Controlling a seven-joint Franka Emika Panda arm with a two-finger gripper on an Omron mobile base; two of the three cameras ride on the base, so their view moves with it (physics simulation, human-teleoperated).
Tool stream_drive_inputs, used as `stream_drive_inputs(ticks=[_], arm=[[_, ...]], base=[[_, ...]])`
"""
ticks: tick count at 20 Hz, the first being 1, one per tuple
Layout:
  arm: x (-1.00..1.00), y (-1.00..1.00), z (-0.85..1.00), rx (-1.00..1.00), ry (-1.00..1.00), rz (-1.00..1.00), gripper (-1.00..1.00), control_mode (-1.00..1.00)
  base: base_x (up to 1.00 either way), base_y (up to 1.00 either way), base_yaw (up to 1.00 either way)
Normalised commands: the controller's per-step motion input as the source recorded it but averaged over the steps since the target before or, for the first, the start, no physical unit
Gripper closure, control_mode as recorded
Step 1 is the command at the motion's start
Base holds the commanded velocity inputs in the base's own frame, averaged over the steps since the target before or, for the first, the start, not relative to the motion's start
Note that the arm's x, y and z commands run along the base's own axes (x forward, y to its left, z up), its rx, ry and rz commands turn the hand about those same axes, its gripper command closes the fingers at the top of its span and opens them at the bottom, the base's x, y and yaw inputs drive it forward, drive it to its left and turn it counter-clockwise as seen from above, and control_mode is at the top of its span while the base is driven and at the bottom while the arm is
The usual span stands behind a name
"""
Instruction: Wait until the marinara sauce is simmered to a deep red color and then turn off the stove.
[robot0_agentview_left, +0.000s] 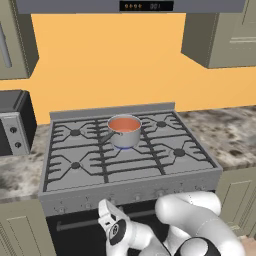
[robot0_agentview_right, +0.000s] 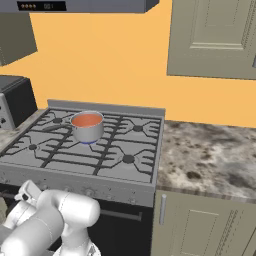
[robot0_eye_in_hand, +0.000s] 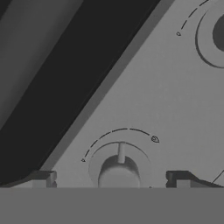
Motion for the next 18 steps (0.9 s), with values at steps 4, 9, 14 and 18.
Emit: stream_drive_inputs(ticks=[4, 9, 14, 18], arm=[[0.0, -0.05, 0.0, 0.02, -0.03, 0.0, -1.0, -1.0], [0.11, 0.05, 0.0, 0.0, 0.0, 0.0, -1.0, -1.0], [0.1, 0.08, 0.0, 0.0, 0.0, 0.0, -1.0, -1.0], [0.05, 0.16, 0.0, 0.0, 0.0, 0.0, -1.0, -1.0]], base=[[0.0, 0.0, 0.0], [0.0, 0.0, 0.0], [0.0, 0.0, 0.0], [0.0, 0.0, 0.0]])
